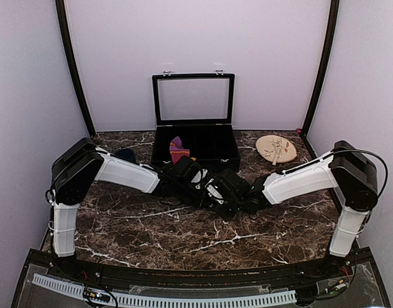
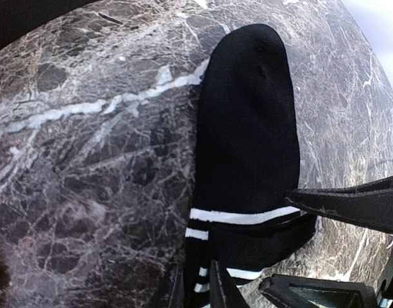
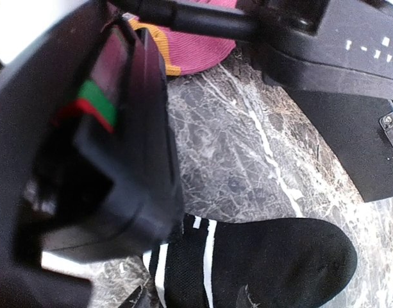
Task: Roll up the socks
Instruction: Roll the sock at the center of the board.
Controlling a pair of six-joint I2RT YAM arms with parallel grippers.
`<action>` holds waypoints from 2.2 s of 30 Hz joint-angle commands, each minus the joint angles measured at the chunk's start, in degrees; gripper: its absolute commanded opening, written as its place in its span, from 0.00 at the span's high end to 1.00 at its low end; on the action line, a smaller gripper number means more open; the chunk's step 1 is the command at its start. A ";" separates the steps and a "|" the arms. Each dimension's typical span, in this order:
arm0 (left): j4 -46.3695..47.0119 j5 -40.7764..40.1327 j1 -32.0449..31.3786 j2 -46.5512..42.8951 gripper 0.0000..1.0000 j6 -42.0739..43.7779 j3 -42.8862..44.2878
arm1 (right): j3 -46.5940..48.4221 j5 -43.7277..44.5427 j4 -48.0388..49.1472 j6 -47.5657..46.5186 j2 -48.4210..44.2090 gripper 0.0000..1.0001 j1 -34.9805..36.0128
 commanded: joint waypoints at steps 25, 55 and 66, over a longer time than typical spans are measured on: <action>-9.83 5.27 0.37 2.98 0.81 2.59 1.77 | 2.94 2.77 -13.18 -1.38 10.60 0.73 -1.40; -2.61 -4.19 0.81 -7.02 0.46 -5.17 -8.03 | 2.78 -7.38 -14.05 3.40 5.17 0.99 -1.40; -3.68 -7.18 0.79 -7.07 0.46 -4.95 -9.73 | 2.11 -8.09 -13.81 4.96 3.84 1.00 -1.40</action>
